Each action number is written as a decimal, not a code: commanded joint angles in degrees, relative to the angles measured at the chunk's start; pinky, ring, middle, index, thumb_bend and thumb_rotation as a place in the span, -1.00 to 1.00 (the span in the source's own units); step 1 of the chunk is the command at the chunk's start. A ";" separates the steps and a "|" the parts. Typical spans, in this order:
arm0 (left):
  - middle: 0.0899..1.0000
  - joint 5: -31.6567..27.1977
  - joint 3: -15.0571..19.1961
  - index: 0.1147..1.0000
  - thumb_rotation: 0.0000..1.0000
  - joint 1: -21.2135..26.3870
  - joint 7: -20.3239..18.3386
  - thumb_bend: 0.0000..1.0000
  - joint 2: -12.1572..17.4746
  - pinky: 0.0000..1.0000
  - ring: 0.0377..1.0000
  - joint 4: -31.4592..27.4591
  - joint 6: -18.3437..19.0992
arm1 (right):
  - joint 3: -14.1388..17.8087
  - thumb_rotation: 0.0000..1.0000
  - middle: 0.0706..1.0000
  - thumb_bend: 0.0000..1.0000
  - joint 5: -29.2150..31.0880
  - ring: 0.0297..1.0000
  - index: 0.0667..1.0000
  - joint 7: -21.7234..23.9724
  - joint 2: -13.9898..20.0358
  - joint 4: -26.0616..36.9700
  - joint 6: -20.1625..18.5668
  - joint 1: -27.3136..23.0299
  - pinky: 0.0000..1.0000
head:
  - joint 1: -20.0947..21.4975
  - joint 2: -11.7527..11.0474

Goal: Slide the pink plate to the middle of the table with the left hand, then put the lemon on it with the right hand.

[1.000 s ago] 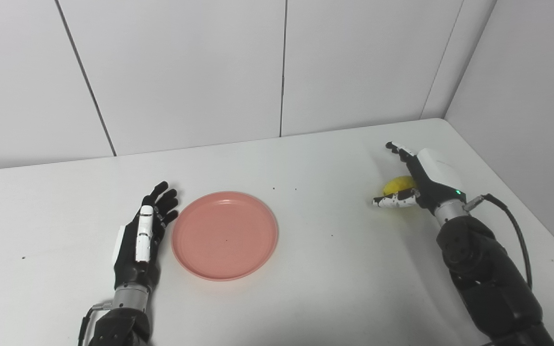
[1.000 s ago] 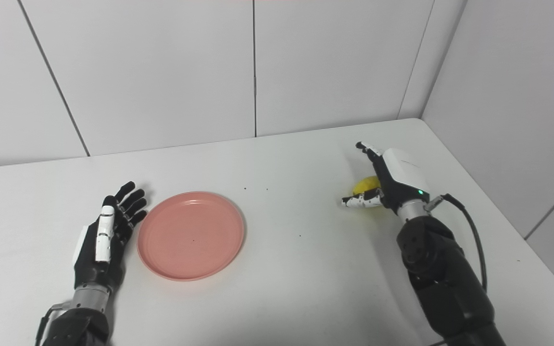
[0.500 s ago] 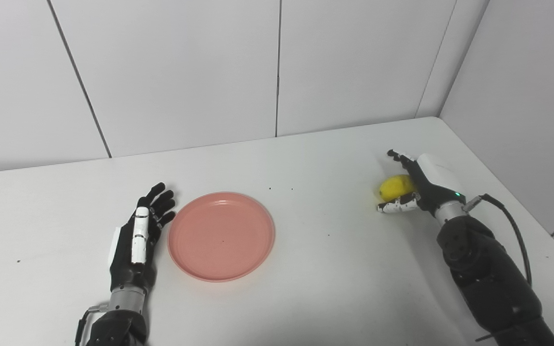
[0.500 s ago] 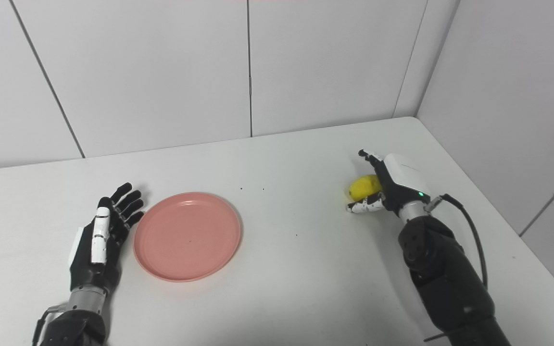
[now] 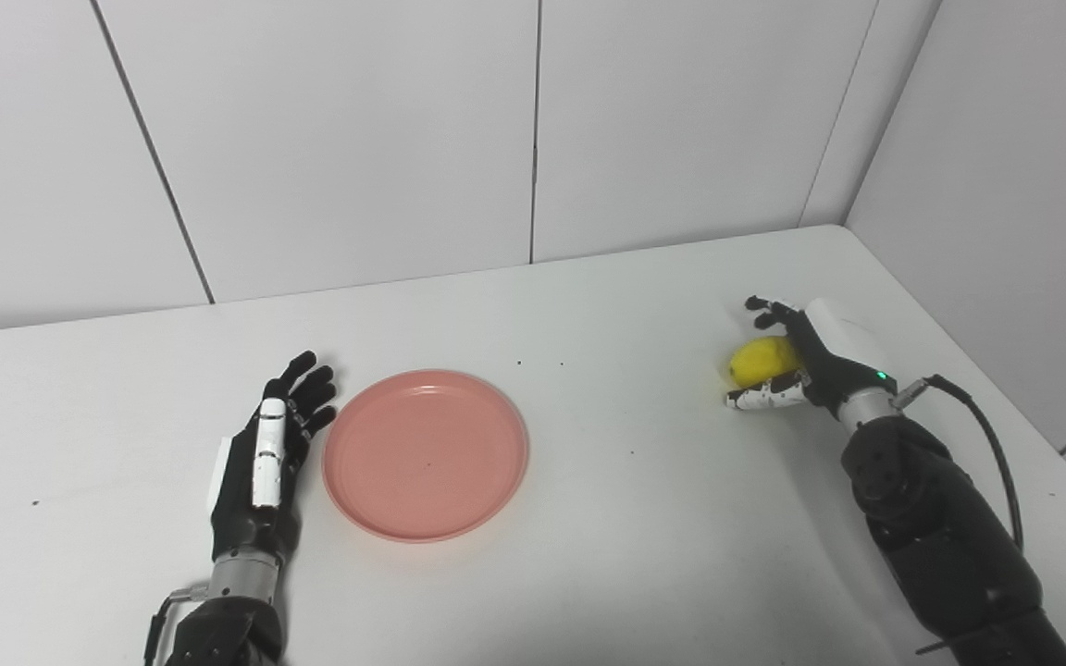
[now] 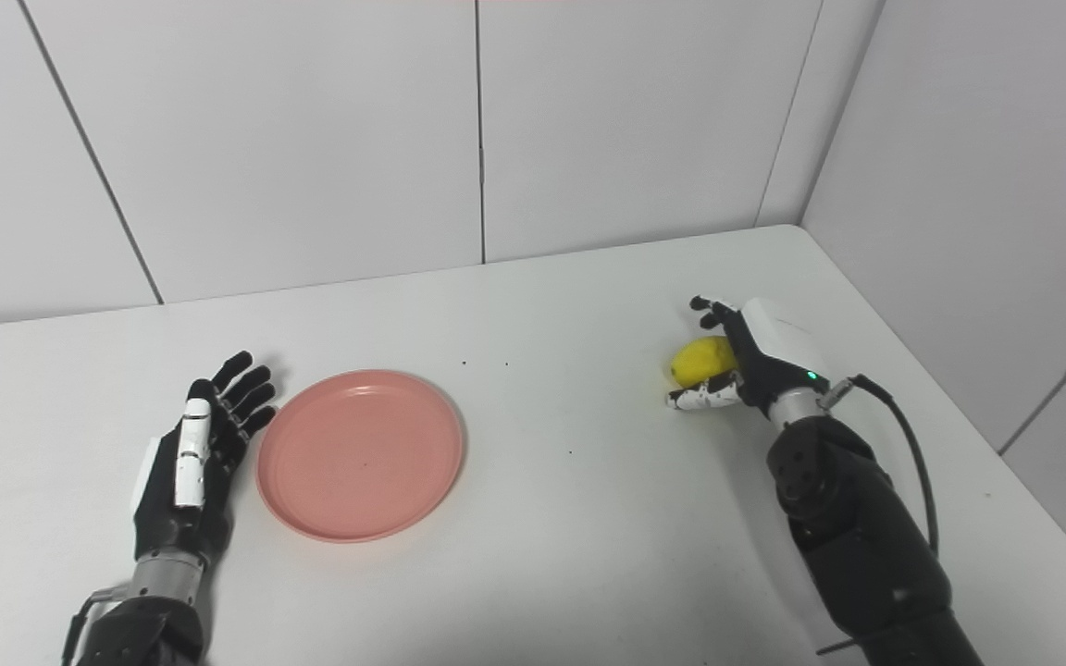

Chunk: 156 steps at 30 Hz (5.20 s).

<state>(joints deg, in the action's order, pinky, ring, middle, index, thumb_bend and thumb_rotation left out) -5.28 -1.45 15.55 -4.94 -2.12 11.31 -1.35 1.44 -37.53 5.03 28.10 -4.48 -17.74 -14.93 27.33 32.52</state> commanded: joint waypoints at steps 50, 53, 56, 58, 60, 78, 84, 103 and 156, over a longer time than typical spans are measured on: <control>0.76 4.93 -1.85 0.72 1.00 -0.58 4.65 -0.09 -3.32 0.82 0.79 -6.08 1.62 | -5.94 -1.00 -0.14 0.05 4.70 -0.73 -0.12 -5.94 -9.54 20.16 5.47 -7.73 -0.78 | -12.66 1.36; 0.76 5.33 -2.04 0.72 1.00 -0.71 5.00 -0.10 -3.51 0.81 0.80 -5.99 1.49 | -7.72 -1.00 -0.14 0.05 4.68 -0.73 -0.12 -6.17 -11.20 18.82 6.43 -8.69 -0.78 | -12.98 1.17; 0.76 5.73 -2.19 0.72 1.00 -0.79 5.16 -0.11 -3.47 0.81 0.80 -5.75 0.93 | -9.56 -1.00 -0.14 0.05 3.91 -0.73 -0.12 -6.12 -12.87 17.75 6.74 -9.55 -0.79 | -12.79 1.32; 0.76 5.91 -2.26 0.72 1.00 -0.93 5.34 -0.12 -3.55 0.81 0.80 -6.14 1.11 | -11.12 -1.00 -0.14 0.05 3.27 -0.74 -0.12 -5.98 -14.12 16.92 6.92 -10.14 -0.79 | -12.98 1.35; 0.76 6.30 -2.34 0.72 1.00 -1.02 5.47 -0.12 -3.62 0.81 0.80 -6.56 1.36 | -12.65 -1.00 -0.14 0.05 3.30 -0.73 -0.12 -5.61 -15.25 16.07 7.34 -10.67 -0.79 | -13.14 1.32; 0.74 8.93 -3.63 0.70 1.00 -0.90 7.15 -0.11 -4.13 0.82 0.79 -5.16 0.56 | -19.93 -1.00 -0.20 0.04 2.44 -0.58 -0.10 -6.01 -19.75 6.34 13.05 -12.05 -0.66 | -18.51 1.47; 0.75 9.71 -4.00 0.72 1.00 -0.77 7.42 -0.12 -4.38 0.81 0.78 -4.74 0.49 | -21.72 -1.00 -0.14 0.05 1.60 -0.63 -0.12 -6.81 -19.99 3.66 15.77 -11.50 -0.70 | -20.21 1.48; 0.74 11.99 -4.58 0.71 1.00 -0.82 9.24 -0.11 -5.78 0.80 0.78 -3.09 -1.33 | -24.70 -1.00 -0.22 0.03 1.86 -0.42 -0.03 -3.24 -17.63 -0.42 18.82 -9.28 -0.52 | -23.52 1.73; 0.82 13.24 -4.78 0.79 1.00 -0.51 10.42 -0.21 -5.70 0.94 0.89 -3.68 -1.36 | -15.49 0.94 1.00 0.43 8.24 1.00 1.00 -7.73 -20.65 5.53 28.99 -2.53 1.00 | -23.34 1.51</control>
<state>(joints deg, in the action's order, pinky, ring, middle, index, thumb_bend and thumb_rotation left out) 7.75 -5.83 13.56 5.38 -7.14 9.07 -1.10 -14.98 -30.60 -2.71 7.83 -0.99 11.67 -16.48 4.04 34.10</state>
